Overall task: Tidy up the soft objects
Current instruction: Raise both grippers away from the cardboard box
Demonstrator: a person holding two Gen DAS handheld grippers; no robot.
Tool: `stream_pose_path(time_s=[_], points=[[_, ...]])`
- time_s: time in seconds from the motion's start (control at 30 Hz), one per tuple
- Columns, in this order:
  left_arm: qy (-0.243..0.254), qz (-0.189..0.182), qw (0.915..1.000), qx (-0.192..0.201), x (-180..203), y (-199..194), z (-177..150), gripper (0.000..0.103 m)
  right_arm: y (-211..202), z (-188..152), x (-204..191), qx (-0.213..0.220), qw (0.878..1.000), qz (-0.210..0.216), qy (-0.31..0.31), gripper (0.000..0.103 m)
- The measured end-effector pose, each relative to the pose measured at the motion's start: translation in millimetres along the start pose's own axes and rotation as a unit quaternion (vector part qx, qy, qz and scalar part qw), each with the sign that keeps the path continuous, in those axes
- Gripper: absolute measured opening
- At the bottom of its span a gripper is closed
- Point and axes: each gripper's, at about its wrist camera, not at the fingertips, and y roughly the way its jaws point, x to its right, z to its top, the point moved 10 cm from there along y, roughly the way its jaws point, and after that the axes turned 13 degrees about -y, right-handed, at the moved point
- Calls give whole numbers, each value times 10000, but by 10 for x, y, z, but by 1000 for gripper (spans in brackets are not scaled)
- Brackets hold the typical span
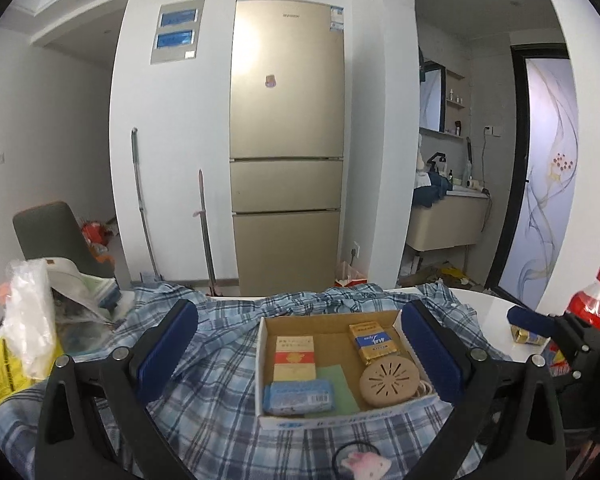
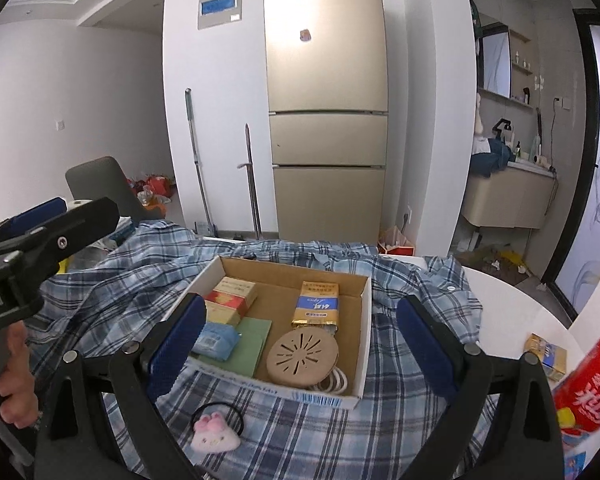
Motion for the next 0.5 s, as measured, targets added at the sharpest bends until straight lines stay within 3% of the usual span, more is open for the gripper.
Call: stream_pose_path(time_s=[0.27, 0.5], points=[[297, -65, 9994, 193, 1, -510, -237, 103, -310, -195, -142, 9, 9999, -49, -112, 96], [266, -227, 9993, 107, -20, -622, -492, 103, -412, -438, -225, 28, 9999, 13, 147, 96]])
